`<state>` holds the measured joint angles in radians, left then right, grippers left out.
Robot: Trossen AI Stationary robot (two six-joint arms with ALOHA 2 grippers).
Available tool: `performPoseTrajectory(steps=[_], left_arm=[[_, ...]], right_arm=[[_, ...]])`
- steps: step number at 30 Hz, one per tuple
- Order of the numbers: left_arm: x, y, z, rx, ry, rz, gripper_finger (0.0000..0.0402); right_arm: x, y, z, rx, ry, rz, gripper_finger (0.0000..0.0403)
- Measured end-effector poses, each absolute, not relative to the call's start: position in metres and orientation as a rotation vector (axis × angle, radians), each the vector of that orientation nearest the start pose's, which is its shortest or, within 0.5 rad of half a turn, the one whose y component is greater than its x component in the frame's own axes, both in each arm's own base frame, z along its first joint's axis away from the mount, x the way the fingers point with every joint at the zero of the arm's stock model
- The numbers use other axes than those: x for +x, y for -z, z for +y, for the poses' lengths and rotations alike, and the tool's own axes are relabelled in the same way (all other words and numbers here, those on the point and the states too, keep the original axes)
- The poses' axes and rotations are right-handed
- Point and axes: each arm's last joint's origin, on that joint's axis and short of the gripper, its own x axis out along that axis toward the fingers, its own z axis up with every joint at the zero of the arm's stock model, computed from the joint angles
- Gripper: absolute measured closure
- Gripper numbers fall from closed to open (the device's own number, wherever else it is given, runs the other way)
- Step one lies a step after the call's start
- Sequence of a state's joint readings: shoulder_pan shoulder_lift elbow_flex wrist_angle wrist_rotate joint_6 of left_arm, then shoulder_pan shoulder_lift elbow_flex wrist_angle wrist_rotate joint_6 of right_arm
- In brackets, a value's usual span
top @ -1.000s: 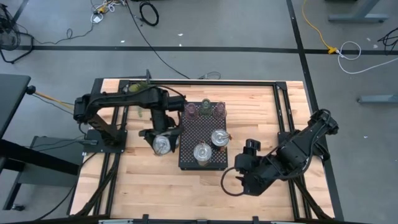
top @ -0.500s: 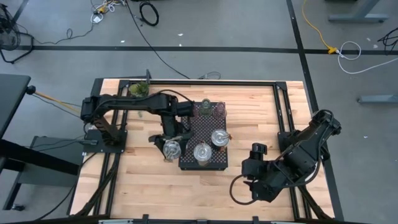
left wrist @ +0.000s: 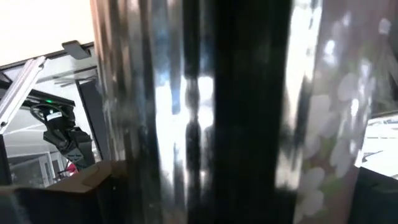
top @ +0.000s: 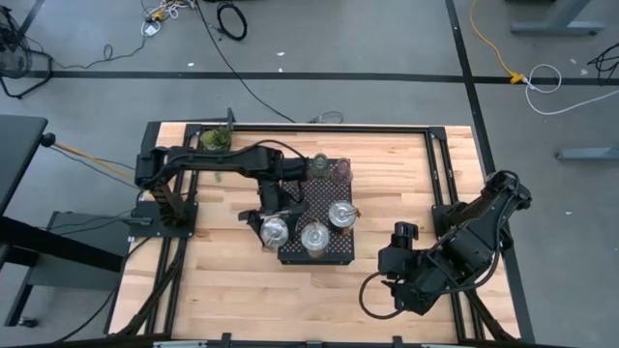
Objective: Pick & Place candle stick holders
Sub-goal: Put the brown scented candle on the shelf
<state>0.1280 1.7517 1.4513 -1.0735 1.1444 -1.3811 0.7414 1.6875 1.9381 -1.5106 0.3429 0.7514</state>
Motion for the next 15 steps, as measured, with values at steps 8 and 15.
performPoseTrajectory(steps=[8, 15], left_arm=[[0.344, -0.260, 0.027, -1.982, -0.087, 1.681, 0.0049], [0.350, -0.252, 0.033, -2.025, -0.091, 1.685, 0.0049]], right_arm=[[0.228, -0.394, 0.198, 0.025, 0.063, 1.127, 0.0085], [0.226, -0.394, 0.199, 0.026, 0.069, 1.136, 0.0085]])
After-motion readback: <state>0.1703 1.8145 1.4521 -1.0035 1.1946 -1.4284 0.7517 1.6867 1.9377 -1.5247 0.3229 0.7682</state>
